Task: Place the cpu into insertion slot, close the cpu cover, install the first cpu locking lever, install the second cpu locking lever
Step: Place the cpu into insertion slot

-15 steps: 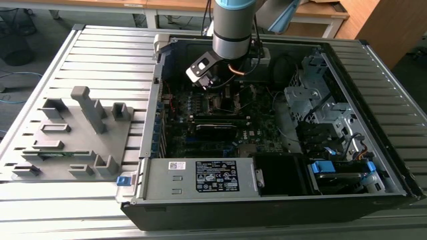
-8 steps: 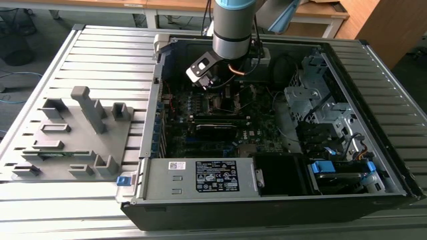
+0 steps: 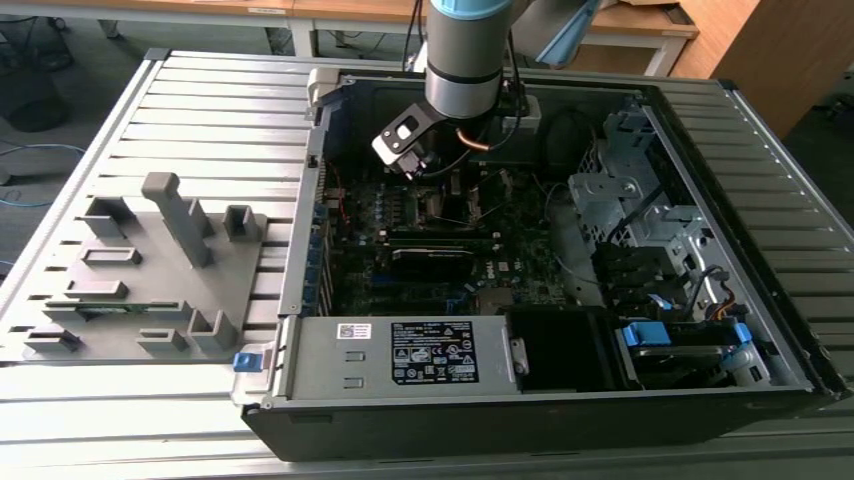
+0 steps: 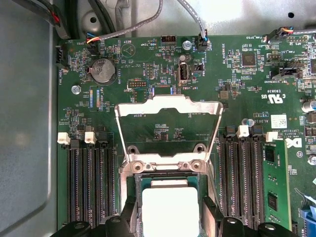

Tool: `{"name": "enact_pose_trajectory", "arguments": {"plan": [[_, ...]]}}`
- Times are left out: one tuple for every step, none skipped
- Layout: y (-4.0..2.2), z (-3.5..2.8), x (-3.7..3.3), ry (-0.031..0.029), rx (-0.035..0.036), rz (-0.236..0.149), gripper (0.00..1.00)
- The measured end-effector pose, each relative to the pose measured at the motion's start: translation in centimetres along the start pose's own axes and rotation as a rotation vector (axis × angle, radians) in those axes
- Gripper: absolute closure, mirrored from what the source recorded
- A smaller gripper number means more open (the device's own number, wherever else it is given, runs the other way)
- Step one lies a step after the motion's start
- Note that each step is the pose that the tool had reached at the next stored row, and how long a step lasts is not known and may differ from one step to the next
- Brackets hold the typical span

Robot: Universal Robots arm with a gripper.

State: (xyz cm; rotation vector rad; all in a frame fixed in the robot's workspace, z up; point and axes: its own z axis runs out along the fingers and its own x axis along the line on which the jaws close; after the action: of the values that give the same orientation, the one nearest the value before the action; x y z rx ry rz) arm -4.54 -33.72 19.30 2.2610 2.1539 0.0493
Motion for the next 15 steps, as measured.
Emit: {"name": "enact_pose_trajectory", "arguments": {"plan": [[0.00, 0.00, 0.00, 0.0000, 0.0000, 0.000, 0.38], [0.00, 0.00, 0.00, -0.0001, 0.0000, 0.000, 0.38], [0.00, 0.00, 0.00, 0.0000, 0.0000, 0.000, 0.38], [0.00, 0.01, 0.00, 0.0000, 0.0000, 0.000, 0.38], [0.00, 0.01, 0.00, 0.0001, -0.0001, 0.000, 0.38], [0.01, 0.01, 0.03, 0.0002, -0.0001, 0.000, 0.38], [0.01, 0.01, 0.04, 0.0002, -0.0001, 0.000, 0.38], [0.00, 0.01, 0.04, 0.0002, -0.0001, 0.000, 0.38], [0.00, 0.01, 0.04, 0.0002, -0.0001, 0.000, 0.38], [0.00, 0.00, 0.05, -0.0001, 0.0000, 0.000, 0.38], [0.00, 0.01, 0.05, 0.0000, 0.0000, 0.000, 0.38], [0.00, 0.00, 0.05, 0.0000, 0.0000, 0.000, 0.38], [0.00, 0.01, 0.07, 0.0003, 0.0000, 0.000, 0.38], [0.00, 0.01, 0.09, 0.0006, 0.0000, 0.000, 0.38], [-0.01, 0.01, 0.10, 0.0009, 0.0000, 0.000, 0.38]]}}
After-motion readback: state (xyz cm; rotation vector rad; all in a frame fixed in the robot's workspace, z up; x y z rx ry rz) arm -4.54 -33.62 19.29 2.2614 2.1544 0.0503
